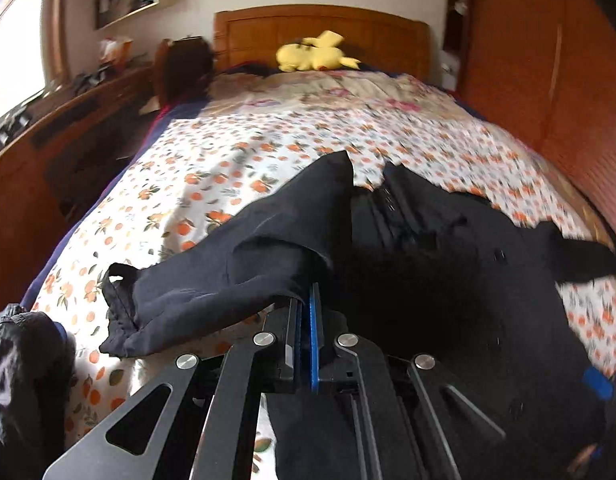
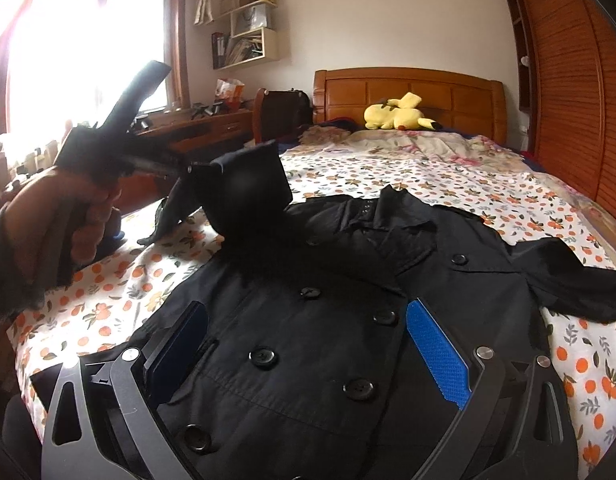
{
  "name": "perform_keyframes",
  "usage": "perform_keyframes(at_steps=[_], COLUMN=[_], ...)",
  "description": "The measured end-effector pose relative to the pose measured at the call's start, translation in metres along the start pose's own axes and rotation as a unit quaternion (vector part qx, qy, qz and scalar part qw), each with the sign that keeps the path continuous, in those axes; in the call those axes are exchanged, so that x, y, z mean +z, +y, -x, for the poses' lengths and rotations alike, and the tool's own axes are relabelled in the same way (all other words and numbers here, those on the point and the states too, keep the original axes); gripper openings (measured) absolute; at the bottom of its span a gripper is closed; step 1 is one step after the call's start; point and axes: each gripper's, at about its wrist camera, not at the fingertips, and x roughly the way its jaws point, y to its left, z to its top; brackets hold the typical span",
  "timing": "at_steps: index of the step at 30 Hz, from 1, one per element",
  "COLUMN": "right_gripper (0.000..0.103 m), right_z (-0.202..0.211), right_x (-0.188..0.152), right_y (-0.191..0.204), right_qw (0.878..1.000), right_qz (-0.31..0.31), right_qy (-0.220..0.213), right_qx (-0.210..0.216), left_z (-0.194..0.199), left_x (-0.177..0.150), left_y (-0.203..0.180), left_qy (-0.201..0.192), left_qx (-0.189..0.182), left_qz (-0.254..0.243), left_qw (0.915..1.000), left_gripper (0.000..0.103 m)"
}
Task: Fold large clothes
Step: 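Grasp the black coat sleeve cuff with the left gripper and lift it, then fold the held sleeve across the coat body with the left gripper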
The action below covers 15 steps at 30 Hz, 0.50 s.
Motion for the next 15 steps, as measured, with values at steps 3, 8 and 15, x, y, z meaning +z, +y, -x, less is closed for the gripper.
perform_keyframes(at_steps=[3, 8, 15], right_gripper=[0.096, 0.096, 0.096], right_z=[0.002, 0.007, 0.003], right_x=[0.002, 0.003, 0.001], right_y=[0.001, -0.007, -0.026], right_qw=[1.0, 1.0, 1.0], right_qz=[0.001, 0.001, -0.018], right_qy=[-0.003, -0.007, 0.003], right_qx=[0.0, -0.007, -0.017], left_z=[-0.005, -0.019, -0.038], left_x=[-0.009, -0.007, -0.02], left_y=[-0.006, -0.01, -0.023], left_qy=[0.005, 0.019, 0.04], left_qx=[0.002, -0.001, -0.034], left_qz=[-0.013, -0.026, -0.035], left_qw=[0.9999, 0.9995, 0.998], left_gripper=[0.003, 0.003, 0.035])
